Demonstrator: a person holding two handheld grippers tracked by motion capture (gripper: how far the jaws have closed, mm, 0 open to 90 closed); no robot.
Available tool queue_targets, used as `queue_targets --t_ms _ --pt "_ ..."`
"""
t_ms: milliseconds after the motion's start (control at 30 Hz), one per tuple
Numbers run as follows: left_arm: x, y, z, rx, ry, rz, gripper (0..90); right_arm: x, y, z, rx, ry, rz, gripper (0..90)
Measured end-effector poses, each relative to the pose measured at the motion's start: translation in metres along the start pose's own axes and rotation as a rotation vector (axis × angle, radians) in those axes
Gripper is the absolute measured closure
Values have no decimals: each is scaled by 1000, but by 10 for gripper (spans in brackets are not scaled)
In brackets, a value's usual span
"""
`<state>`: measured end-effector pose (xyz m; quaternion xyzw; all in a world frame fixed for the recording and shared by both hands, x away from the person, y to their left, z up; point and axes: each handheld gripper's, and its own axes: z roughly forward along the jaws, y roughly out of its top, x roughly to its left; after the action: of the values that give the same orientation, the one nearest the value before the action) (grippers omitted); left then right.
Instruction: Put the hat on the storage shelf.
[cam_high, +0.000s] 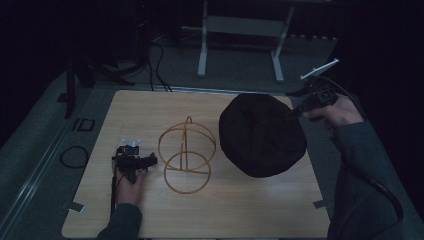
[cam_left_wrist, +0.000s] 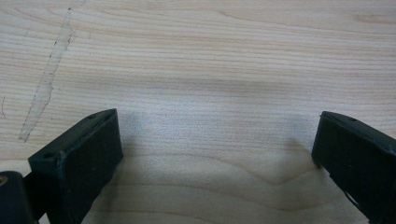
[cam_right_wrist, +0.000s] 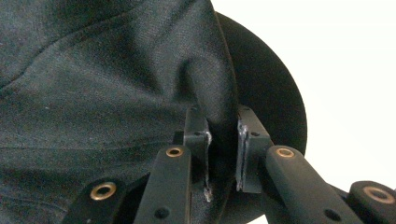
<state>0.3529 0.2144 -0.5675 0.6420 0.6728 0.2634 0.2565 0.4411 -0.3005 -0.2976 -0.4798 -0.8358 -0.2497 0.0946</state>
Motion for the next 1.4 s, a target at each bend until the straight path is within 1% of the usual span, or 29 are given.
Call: queue_targets --t_ms 333,600,733,967,1033,1067,1400 --pt "0 0 0 0 0 0 12 9 8 -3 -16 18 -6 779" --pt "0 0 0 0 0 0 12 17 14 -4 -28 15 -16 779" --pt "0 0 0 0 0 0 12 23 18 -5 -32 13 -27 778" --pt "0 0 0 0 0 0 12 34 25 -6 -42 22 -41 778" --pt "0 0 0 0 0 0 12 35 26 -7 -43 23 -42 779" --pt "0 0 0 0 0 0 12 39 28 -7 -44 20 -48 779" --pt "0 0 0 0 0 0 12 49 36 -3 -42 31 -61 778"
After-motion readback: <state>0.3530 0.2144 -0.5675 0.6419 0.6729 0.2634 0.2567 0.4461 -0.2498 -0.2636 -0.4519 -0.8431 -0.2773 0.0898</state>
